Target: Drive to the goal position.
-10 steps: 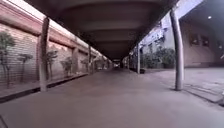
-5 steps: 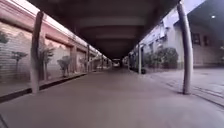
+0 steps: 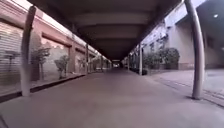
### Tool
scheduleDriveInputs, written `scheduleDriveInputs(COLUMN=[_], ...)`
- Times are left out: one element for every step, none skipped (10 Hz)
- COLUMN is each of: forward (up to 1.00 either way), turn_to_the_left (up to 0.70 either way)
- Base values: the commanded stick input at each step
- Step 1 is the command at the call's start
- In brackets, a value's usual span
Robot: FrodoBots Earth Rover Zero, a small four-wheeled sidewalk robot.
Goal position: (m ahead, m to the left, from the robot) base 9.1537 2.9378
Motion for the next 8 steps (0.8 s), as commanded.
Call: scheduleDriveInputs(forward=[0.7, 0.7, 0.7, 0.7, 0.7, 0.7, 0.7, 0.7], turn_to_the_left=[0.0, 0.0, 0.0, 0.0, 0.0, 0.0, 0.0, 0.0])
